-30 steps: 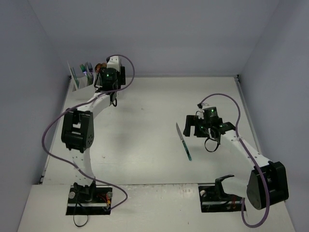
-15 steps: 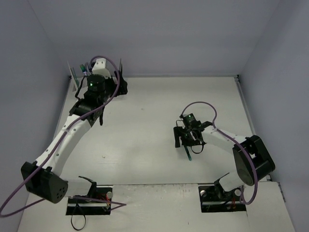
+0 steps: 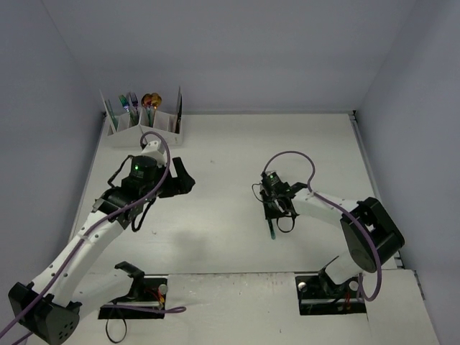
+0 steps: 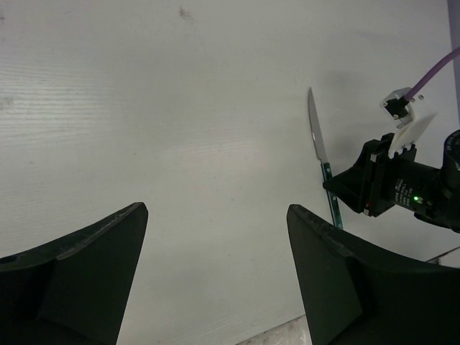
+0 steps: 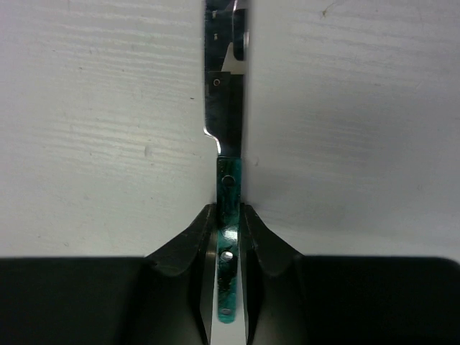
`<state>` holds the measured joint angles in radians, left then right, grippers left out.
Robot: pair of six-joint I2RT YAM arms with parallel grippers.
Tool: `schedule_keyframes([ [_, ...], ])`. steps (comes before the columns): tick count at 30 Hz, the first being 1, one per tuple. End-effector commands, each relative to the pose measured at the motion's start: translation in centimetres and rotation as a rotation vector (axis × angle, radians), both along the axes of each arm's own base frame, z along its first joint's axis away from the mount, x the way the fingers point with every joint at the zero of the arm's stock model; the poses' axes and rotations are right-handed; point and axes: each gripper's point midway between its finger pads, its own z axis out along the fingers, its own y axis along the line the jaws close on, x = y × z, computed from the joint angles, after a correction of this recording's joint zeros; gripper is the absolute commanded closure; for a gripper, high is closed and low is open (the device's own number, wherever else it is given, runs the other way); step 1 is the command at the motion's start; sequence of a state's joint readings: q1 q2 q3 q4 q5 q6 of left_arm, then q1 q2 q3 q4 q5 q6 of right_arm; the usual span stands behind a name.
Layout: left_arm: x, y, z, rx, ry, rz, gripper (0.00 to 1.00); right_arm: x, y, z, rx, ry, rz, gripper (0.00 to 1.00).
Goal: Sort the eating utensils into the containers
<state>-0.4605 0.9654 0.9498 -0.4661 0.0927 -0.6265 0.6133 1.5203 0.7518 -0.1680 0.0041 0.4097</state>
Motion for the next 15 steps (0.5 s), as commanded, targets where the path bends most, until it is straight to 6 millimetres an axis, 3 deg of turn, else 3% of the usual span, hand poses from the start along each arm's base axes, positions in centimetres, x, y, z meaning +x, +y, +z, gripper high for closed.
schedule_keyframes([
  [1, -1.3, -1.6, 1.1, -0.108, 0.006, -0.038, 0.24, -1.4, 1.2, -0.7, -0.036, 0.031, 0.042, 1.0],
  [4, -2.1, -2.8, 1.1, -0.139, 0.029, -0.092, 0.24, -0.9, 3.5, 1.2, 0.001, -0.03, 0.099, 1.0],
  [7, -3.1, -4.5, 1.4, -0.166, 0.047, -0.177, 0.24, -0.7, 7.2, 5.0, 0.07, -0.137, 0.208, 1.0],
  [9, -3.4, -5.7, 1.7, -0.185, 0.038, -0.227, 0.24, -0.4, 9.2, 8.7, 0.135, -0.228, 0.261, 1.0],
  [15, -3.4, -7.8, 3.1, -0.248, -0.006, -0.31, 0.24, -2.7, 13.9, 16.7, 0.331, -0.405, 0.491, 1.0],
])
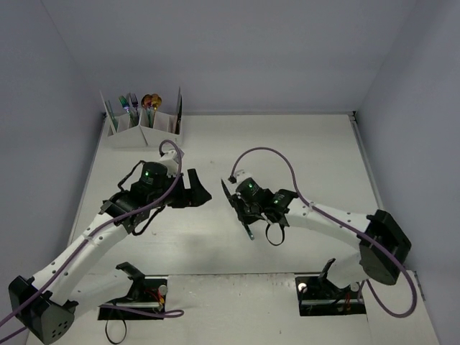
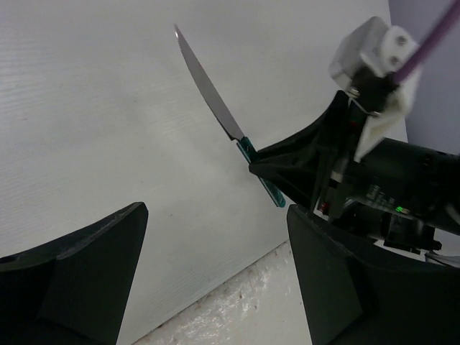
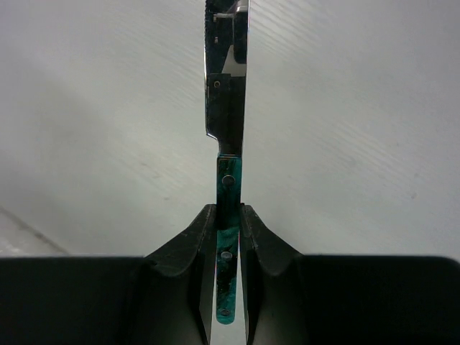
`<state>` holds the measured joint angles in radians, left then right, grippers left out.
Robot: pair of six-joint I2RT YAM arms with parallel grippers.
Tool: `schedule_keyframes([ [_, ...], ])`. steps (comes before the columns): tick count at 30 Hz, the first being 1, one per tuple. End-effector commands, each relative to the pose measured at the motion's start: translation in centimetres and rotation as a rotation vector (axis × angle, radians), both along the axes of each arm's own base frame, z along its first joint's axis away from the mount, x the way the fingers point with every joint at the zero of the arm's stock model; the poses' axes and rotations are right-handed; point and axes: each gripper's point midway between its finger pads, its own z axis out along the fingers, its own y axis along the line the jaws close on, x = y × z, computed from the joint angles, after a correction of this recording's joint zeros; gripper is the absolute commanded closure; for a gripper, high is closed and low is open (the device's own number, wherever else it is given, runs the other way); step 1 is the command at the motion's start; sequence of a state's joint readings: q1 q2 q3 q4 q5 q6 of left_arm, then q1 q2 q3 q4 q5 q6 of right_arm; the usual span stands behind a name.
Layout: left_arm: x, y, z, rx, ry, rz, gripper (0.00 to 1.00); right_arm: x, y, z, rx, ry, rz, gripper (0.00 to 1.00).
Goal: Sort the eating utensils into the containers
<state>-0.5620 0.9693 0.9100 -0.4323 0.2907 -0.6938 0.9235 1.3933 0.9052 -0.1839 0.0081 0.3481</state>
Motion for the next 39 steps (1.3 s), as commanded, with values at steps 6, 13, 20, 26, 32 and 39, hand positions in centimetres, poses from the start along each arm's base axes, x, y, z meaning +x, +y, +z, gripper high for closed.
schedule_keyframes([
  [6, 1.4, -3.4, 5.6, -0.181, -0.148, -0.088, 0.25, -1.7, 4.9, 12.1, 0.317, -0.245, 0.244, 1.0],
  [13, 2.1, -4.3, 5.4, -0.194, -0.139, -0.092, 0.37, -2.6, 5.8, 14.0, 0.387, -0.275, 0.285, 1.0],
  [20, 2.1, -5.4, 5.6, -0.252, -0.145, -0.09, 0.81, -2.4, 6.0, 14.3, 0.41, -0.295, 0.274, 1.0],
  [26, 2.3, -5.4, 6.0, -0.265, -0.166, -0.077, 1.0, -1.8, 5.8, 13.9, 0.396, -0.305, 0.241, 0.88],
  [32, 3.2, -5.0, 6.3, -0.238, -0.19, -0.04, 1.0, -1.1, 5.6, 13.5, 0.374, -0.314, 0.205, 0.38],
  [39, 6.7, -2.2, 7.6, -0.028, -0.269, 0.045, 1.0, -0.1, 4.0, 13.1, 0.337, -0.353, 0.128, 0.17],
])
